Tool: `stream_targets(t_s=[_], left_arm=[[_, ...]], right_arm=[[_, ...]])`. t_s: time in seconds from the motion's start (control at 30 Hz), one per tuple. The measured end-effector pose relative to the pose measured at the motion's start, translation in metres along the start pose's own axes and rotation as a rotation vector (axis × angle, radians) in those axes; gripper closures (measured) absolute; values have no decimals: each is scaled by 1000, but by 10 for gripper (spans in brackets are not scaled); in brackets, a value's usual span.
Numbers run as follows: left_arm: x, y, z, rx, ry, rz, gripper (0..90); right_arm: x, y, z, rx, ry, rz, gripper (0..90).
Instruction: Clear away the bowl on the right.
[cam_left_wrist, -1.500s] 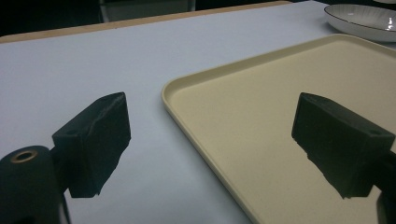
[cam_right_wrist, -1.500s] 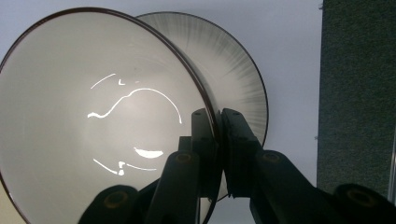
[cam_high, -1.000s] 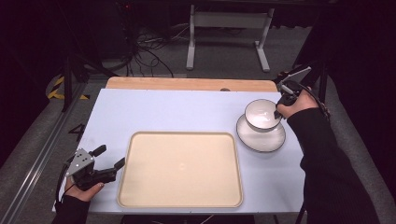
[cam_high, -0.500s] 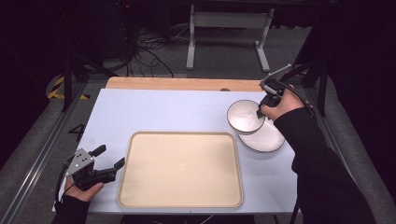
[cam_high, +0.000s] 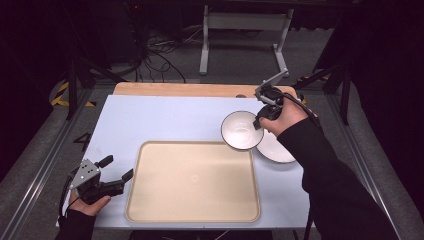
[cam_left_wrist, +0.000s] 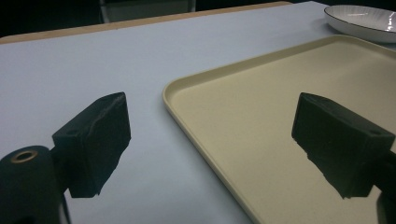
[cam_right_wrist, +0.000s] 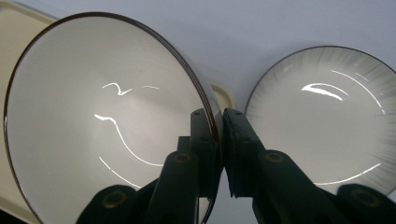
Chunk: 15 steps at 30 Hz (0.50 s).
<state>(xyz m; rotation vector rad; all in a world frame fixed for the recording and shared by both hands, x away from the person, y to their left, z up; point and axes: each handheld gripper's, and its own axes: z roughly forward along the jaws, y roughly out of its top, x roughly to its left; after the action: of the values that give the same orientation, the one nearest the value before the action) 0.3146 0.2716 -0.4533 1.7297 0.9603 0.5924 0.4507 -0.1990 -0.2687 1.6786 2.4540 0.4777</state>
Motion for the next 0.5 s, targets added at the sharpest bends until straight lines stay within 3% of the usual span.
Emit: stream_targets(t_s=[0.5], left_arm=[[0,0,0,-2,0,0,126]], right_arm=[[55,-2,-5,-2,97,-175,829]])
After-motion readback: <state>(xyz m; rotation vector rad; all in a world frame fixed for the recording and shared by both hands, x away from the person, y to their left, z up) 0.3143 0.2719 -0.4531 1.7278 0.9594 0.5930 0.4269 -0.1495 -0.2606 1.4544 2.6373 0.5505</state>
